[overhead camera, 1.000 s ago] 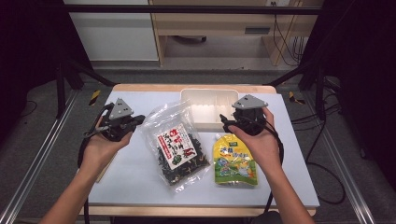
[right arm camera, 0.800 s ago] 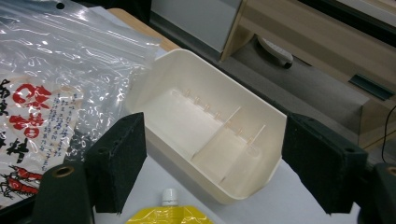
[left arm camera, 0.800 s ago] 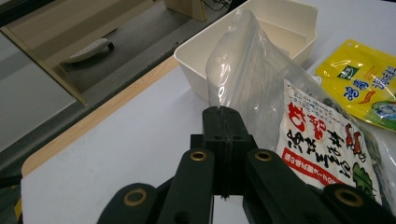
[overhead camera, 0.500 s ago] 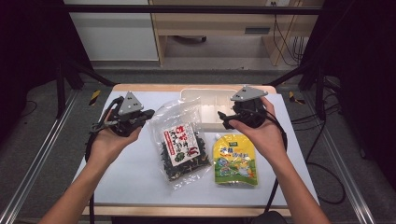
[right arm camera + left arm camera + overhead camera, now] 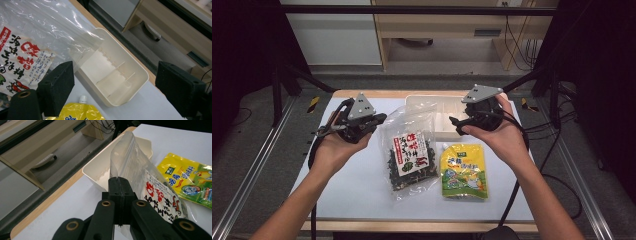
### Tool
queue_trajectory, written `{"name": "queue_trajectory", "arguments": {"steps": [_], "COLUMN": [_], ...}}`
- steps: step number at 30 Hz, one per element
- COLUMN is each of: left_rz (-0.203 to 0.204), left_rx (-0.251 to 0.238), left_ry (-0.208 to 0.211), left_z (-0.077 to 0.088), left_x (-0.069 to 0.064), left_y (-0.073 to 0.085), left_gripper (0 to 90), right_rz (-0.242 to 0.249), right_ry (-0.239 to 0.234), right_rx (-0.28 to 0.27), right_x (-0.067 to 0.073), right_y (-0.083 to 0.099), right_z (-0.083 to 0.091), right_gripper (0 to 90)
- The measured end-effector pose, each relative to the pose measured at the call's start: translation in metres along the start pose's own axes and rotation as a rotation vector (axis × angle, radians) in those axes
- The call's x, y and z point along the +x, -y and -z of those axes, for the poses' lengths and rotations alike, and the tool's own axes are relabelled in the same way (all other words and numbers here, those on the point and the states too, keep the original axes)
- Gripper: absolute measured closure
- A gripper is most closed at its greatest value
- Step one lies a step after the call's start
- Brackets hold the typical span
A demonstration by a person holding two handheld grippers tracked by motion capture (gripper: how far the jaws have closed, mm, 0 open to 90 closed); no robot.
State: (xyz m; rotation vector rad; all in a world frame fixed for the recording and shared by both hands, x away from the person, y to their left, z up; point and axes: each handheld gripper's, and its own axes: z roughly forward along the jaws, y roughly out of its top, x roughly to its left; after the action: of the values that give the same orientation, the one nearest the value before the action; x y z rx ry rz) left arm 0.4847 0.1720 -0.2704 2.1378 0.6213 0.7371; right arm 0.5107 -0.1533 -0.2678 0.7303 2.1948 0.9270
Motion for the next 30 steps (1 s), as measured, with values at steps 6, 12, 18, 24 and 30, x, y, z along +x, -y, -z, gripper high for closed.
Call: {"name": "queue_trajectory", "arguments": {"steps": [6, 12, 18, 24, 30], "left_rz": [-0.005, -0.006, -0.016, -0.02, -0.028], "left_rx": [-0.002, -0.008, -0.013, -0.022, -0.031], "left_ry": [0.005, 0.014, 0.021, 0.031, 0.039], "left_z": [-0.003, -0.004, -0.005, -0.007, -0.009], "left_x": [-0.002, -0.002, -0.005, -0.007, -0.012], "left_y": [-0.006, -0.01, -0.017, -0.023, -0.028], "left_gripper": [90.0, 90.0, 90.0, 90.0, 90.0], "right_rz": [0.039, 0.062, 0.073, 0.083, 0.088], "right_ry": [-0.021, -0.061, -0.08, -0.084, -0.093], "right_rx": [0.027, 0.03, 0.027, 0.027, 0.032], "right_x": [-0.001, -0.001, -0.003, -0.005, -0.006], "right_y": [-0.006, -0.008, -0.01, -0.011, -0.009], "right_z": [-0.002, -0.004, -0.004, -0.004, -0.001], "right_gripper": [19.7, 21.8, 22.1, 22.7, 22.9]}}
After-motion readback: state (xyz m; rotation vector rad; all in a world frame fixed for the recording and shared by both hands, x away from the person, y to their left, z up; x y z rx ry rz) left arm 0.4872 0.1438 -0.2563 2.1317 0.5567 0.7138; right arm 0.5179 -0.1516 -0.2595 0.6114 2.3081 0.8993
